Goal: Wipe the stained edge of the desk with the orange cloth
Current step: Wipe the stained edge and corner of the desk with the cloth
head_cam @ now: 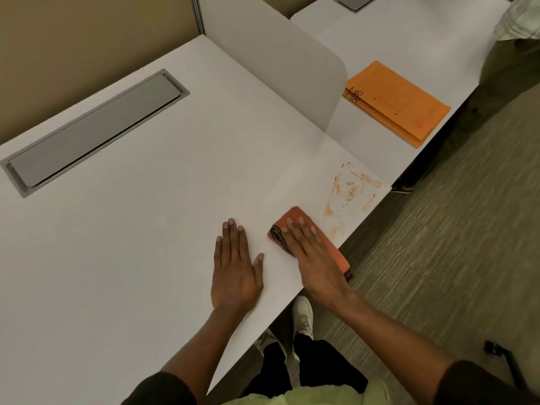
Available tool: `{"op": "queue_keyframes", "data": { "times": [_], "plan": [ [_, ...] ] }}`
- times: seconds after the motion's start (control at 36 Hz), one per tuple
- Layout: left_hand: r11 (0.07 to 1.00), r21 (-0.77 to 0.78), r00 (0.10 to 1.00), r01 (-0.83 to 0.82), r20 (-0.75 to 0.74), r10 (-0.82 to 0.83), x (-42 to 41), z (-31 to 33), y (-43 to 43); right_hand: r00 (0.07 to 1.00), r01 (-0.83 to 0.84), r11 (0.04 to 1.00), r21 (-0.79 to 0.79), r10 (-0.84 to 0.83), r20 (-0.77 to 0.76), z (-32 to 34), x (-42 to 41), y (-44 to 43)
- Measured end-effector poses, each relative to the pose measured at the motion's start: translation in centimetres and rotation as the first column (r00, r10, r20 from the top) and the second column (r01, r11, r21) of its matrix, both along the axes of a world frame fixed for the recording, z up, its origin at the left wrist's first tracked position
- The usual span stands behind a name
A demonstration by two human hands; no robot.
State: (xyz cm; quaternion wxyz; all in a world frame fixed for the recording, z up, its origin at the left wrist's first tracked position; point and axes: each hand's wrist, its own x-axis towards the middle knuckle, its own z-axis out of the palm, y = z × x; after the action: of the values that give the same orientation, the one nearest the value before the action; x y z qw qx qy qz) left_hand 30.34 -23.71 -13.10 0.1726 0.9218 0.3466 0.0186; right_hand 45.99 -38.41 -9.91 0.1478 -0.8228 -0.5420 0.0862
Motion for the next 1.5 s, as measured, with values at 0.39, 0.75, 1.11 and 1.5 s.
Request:
{"op": "queue_keyframes", "data": {
  "times": [0.39,0.75,1.11,1.5],
  "plan": [
    [0.999,0.044,1.000,-0.009,0.004,0.009,-0.2,-0.7,0.2,0.986,0.119,0.992,0.033,-0.114,-0.121,0.2,1.4,1.2],
    [0.992,-0.085,0.995,-0.093,-0.053,0.089,4.3,0.6,-2.8,0.988,0.125,0.992,0.028,-0.122,-0.098,0.8,8.1,3.1],
    [0.964,-0.052,0.965,-0.262,-0.030,0.261,6.6,1.0,-5.2,0.992,0.004,0.999,0.033,0.001,-0.126,0.5,8.2,-1.4],
    [0.961,-0.041,0.961,-0.275,-0.005,0.275,6.7,1.3,-5.3,0.969,-0.126,0.987,0.096,0.143,-0.203,0.1,5.4,-5.1]
  ]
}}
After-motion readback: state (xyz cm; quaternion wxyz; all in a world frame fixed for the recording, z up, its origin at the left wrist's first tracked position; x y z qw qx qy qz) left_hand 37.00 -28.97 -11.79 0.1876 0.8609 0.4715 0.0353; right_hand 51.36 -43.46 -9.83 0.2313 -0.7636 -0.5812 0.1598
